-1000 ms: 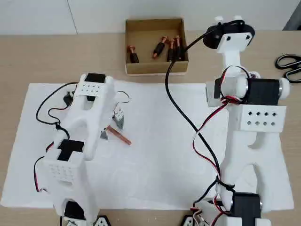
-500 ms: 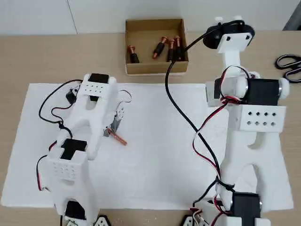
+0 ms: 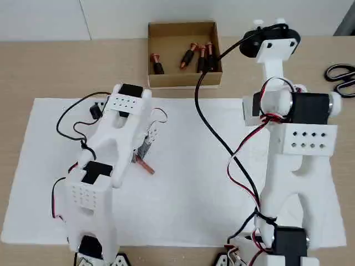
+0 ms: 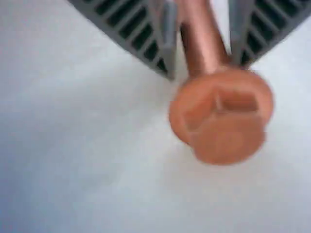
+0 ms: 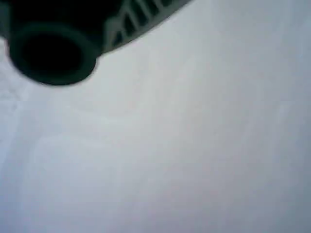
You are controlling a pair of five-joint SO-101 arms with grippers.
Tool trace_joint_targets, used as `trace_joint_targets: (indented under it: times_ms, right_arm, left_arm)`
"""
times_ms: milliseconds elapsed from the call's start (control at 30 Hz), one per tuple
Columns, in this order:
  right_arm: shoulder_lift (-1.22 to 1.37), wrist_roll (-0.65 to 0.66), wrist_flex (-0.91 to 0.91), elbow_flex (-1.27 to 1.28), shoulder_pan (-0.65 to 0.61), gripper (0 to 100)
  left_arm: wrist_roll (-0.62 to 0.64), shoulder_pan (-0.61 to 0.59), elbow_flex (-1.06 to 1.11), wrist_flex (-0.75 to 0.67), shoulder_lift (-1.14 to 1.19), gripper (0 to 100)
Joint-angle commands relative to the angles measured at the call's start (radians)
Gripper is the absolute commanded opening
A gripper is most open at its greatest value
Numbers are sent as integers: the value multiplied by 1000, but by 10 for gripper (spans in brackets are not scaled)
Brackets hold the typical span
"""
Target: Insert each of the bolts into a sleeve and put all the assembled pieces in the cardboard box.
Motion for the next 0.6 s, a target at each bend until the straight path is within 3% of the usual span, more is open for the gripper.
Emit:
trace_joint_targets:
  times_ms: [0, 433, 567]
  right_arm:
    - [-39, 11, -1, -29, -2, 4]
    - [-38, 11, -1, -29, -1, 4]
    - [-36, 11, -1, -29, -1, 4]
  left_arm:
    - [2, 14, -41, 26, -9, 52]
    - [2, 12, -61, 26, -9, 6]
    - [-130, 11, -128, 28, -11, 6]
